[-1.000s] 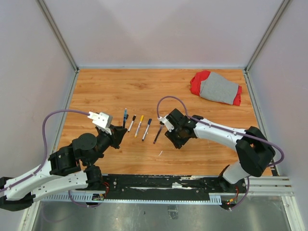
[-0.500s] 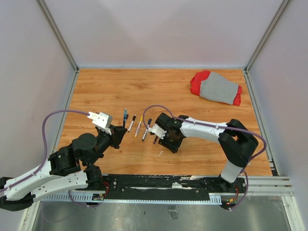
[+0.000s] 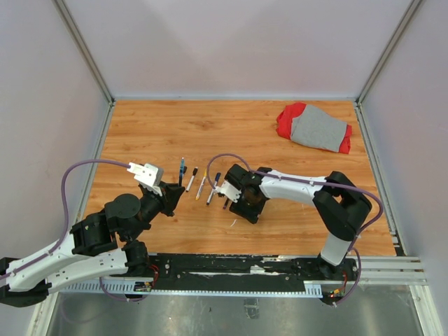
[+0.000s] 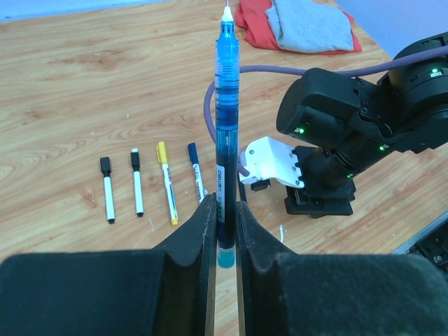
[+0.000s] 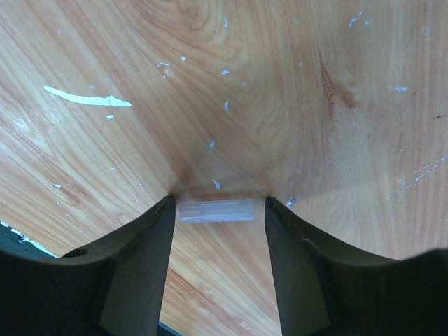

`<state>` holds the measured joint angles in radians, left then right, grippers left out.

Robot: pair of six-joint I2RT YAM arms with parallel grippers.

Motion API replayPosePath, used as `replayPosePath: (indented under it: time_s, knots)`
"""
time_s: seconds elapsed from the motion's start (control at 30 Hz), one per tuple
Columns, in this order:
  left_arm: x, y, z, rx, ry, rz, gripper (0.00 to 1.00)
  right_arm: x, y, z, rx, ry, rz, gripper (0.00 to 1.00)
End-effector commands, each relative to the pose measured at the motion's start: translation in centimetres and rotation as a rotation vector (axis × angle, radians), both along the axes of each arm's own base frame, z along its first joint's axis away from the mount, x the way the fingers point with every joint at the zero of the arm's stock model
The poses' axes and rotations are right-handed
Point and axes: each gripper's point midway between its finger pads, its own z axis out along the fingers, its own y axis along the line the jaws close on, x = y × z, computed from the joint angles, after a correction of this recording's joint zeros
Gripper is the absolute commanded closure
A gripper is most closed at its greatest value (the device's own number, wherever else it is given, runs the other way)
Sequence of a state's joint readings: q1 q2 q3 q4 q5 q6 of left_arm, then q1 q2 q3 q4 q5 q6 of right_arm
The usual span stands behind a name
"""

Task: Insert the pens into the pen caps
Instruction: Adjust the pen cap at the center of the board.

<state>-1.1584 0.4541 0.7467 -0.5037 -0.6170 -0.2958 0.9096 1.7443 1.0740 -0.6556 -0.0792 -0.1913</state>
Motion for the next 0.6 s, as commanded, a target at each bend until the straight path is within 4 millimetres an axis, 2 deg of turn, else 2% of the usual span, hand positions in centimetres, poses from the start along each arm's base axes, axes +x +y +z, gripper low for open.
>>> replayPosePath:
  time_s: [0.0,0.17,0.27,0.4,0.57]
  knots:
    - [0.0,0.2,0.7,-0.019,-0.016,0.007,0.99,-0.2,0.9,1.1,0.054,-0.017,0.010,0.44]
    - [0.0,0.2,0.7,-0.020,-0.017,0.007,1.00,1.1,1.5,3.7,0.125,-0.113,-0.063,0.40]
    - [0.0,0.2,0.8,-0.021,-0.017,0.007,1.00,2.4,1.3,5.1,0.162,-0.209,-0.198,0.39]
    - [0.1,0.2,0.8,-0.021,-0.019,0.007,0.99,3.4,0.7,6.8,0.244,-0.303,-0.478,0.34]
    - [0.1,0.1,0.7,-0.021,-0.017,0.007,1.00,3.3,0.2,8.0,0.360,-0.309,-0.859,0.33]
